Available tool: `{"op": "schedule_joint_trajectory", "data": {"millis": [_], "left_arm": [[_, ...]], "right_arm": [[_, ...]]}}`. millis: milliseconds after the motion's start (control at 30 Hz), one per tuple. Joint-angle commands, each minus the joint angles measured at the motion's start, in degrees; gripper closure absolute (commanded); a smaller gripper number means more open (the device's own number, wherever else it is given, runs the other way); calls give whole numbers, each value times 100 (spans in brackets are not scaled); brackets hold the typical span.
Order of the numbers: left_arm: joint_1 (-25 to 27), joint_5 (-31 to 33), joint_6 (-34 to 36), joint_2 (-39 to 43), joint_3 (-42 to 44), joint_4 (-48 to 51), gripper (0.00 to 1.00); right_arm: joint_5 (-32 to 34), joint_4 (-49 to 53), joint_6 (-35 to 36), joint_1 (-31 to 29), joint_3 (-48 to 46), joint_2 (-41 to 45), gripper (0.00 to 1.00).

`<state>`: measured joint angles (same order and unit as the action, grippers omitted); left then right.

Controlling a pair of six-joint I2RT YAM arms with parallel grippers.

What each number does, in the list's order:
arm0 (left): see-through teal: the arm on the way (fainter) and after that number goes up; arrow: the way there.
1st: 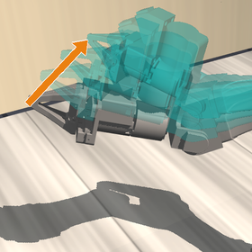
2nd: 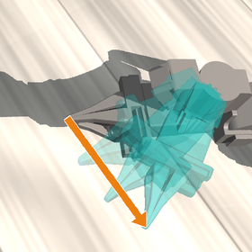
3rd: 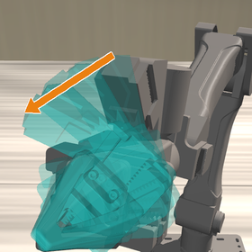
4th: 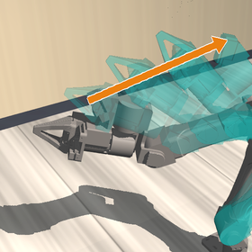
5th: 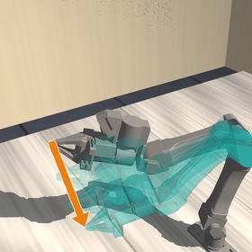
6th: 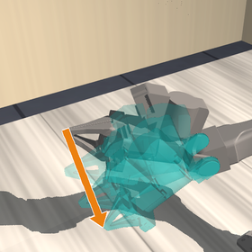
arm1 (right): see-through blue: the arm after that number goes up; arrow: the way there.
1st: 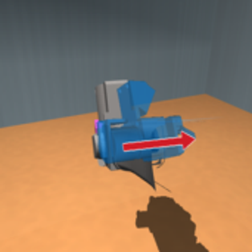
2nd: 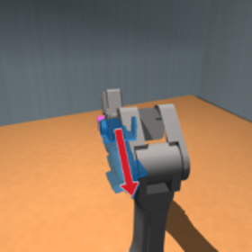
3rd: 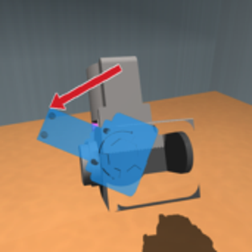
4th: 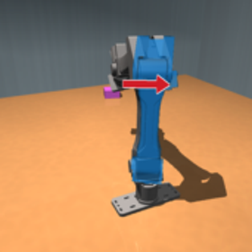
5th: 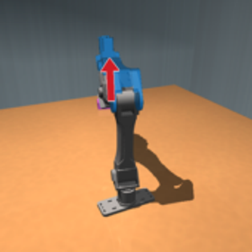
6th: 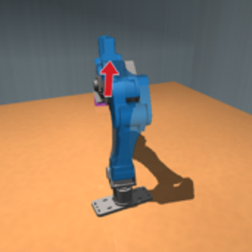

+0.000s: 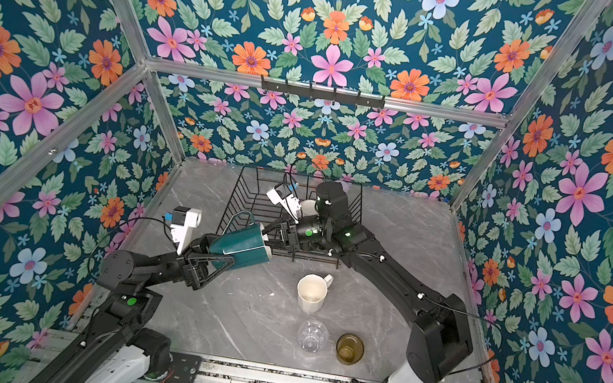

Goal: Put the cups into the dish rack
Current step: 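Hold the green mug out while the left gripper grasps its body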

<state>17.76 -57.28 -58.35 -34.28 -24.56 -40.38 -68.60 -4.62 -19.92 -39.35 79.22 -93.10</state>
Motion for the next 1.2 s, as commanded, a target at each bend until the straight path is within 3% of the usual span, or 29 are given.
{"op": "schedule_joint_trajectory", "data": {"millis": [0, 800, 1033, 1167], "left_arm": [[3, -100, -45, -8, 5, -271, 0], [8, -161, -168, -254, -4, -577, 1], [8, -200, -204, -309, 12, -650, 4], [8, -214, -217, -307, 13, -656, 12]], "right_arm": [[-191, -452, -91, -40, 100, -43, 100], [-193, -273, -113, -289, 353, -415, 100], [-106, -88, -104, -317, 468, -514, 100], [-30, -35, -106, -318, 509, -534, 100]]}}
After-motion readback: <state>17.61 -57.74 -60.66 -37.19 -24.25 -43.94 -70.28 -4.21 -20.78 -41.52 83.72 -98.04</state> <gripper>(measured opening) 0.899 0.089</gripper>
